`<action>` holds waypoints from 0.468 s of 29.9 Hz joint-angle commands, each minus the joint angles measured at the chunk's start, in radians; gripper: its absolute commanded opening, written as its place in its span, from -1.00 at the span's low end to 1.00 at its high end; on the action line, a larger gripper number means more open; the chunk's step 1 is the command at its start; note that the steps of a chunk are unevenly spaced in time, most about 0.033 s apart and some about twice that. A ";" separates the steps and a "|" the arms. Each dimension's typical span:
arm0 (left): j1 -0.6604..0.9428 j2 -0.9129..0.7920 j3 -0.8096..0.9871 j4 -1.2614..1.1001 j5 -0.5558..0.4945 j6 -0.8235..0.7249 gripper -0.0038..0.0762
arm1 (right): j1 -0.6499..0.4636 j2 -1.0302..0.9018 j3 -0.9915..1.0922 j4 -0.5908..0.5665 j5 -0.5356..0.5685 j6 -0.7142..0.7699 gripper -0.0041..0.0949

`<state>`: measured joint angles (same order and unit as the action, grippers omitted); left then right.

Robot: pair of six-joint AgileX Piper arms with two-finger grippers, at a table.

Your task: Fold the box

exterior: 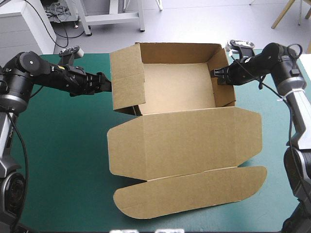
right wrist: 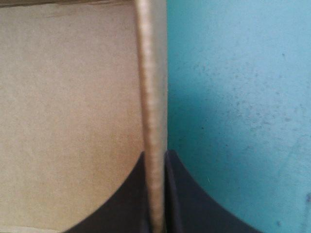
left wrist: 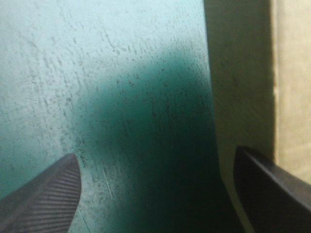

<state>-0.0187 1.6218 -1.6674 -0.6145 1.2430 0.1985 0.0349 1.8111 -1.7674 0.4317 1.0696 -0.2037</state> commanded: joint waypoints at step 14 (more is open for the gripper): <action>-0.006 -0.041 -0.020 -0.171 0.050 0.044 0.62 | 0.168 -0.059 0.261 0.330 -0.394 -0.028 -0.96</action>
<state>-0.0187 1.6218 -1.6674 -0.7205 1.2438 0.2361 0.1793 1.8111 -1.4912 0.6225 0.7477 -0.1949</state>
